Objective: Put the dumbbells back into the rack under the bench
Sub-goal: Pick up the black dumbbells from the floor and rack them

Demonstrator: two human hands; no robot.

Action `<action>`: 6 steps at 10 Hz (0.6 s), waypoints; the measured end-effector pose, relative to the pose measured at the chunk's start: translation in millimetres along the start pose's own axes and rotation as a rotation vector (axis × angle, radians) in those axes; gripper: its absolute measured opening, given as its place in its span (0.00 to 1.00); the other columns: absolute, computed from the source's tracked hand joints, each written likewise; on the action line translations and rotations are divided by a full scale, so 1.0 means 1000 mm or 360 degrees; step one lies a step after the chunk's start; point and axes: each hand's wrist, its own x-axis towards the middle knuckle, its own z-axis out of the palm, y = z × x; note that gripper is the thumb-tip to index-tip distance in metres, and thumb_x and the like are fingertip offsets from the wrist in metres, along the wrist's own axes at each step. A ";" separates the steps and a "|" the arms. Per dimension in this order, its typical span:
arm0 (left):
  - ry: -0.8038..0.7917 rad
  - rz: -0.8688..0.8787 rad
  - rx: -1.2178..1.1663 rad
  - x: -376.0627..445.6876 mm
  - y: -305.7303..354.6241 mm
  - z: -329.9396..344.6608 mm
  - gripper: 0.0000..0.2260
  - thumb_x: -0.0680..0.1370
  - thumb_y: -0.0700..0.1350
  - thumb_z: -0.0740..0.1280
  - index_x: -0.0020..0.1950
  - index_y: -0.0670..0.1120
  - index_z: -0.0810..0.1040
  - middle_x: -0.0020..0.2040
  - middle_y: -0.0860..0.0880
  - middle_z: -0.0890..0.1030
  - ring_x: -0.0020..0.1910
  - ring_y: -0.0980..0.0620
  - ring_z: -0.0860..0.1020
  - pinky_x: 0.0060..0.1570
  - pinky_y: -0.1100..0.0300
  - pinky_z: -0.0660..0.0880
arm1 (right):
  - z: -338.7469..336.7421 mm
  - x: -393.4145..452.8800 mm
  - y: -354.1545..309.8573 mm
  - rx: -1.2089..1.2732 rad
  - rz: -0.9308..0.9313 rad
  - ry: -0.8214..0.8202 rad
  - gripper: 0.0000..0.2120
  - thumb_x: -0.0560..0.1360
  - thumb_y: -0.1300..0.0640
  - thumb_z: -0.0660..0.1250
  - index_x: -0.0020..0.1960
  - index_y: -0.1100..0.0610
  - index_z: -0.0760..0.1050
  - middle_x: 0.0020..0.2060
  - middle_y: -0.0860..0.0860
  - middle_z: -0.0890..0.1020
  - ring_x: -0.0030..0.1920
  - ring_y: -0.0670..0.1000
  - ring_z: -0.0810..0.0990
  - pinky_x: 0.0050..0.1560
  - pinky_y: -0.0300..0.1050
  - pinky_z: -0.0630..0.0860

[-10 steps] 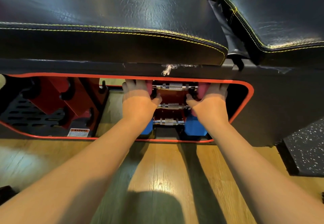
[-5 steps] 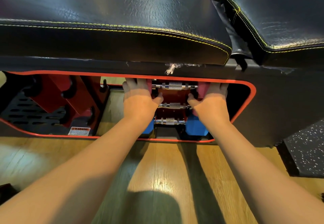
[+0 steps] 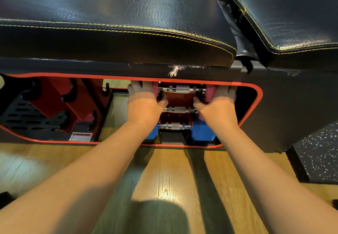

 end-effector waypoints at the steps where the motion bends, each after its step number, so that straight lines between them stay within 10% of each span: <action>1: -0.0037 0.0037 -0.0066 0.002 -0.002 0.002 0.25 0.78 0.62 0.63 0.54 0.40 0.79 0.55 0.38 0.79 0.53 0.39 0.78 0.52 0.45 0.78 | 0.001 0.000 0.003 -0.0039 -0.0007 0.0006 0.19 0.72 0.41 0.68 0.35 0.56 0.79 0.33 0.54 0.83 0.34 0.53 0.81 0.38 0.46 0.77; 3: -0.0037 0.0057 0.0033 0.006 -0.005 0.006 0.28 0.76 0.68 0.63 0.52 0.43 0.82 0.52 0.41 0.82 0.52 0.41 0.80 0.46 0.47 0.80 | -0.001 -0.001 -0.006 -0.0512 -0.0040 -0.0002 0.31 0.73 0.30 0.63 0.34 0.58 0.77 0.22 0.51 0.71 0.23 0.48 0.71 0.23 0.38 0.64; 4: 0.0109 0.0101 0.0173 -0.001 -0.003 -0.001 0.31 0.73 0.73 0.62 0.44 0.44 0.81 0.44 0.45 0.81 0.48 0.45 0.81 0.34 0.54 0.74 | -0.002 -0.005 -0.012 -0.0738 -0.0094 0.0191 0.36 0.70 0.25 0.59 0.27 0.58 0.67 0.21 0.50 0.69 0.27 0.53 0.75 0.31 0.45 0.71; 5: 0.0253 0.0213 0.0136 -0.017 -0.013 -0.016 0.38 0.69 0.72 0.67 0.62 0.42 0.73 0.63 0.41 0.75 0.61 0.44 0.74 0.45 0.50 0.77 | -0.006 -0.018 -0.014 -0.1074 -0.0108 0.0242 0.40 0.68 0.23 0.61 0.41 0.63 0.77 0.45 0.62 0.81 0.56 0.64 0.77 0.62 0.59 0.69; 6: 0.0247 0.0441 0.0090 -0.036 -0.041 -0.037 0.47 0.67 0.70 0.71 0.75 0.43 0.60 0.73 0.43 0.65 0.70 0.44 0.68 0.50 0.48 0.78 | -0.008 -0.042 -0.025 -0.1090 -0.0181 0.0351 0.38 0.67 0.28 0.68 0.53 0.64 0.75 0.59 0.66 0.75 0.61 0.69 0.71 0.57 0.62 0.71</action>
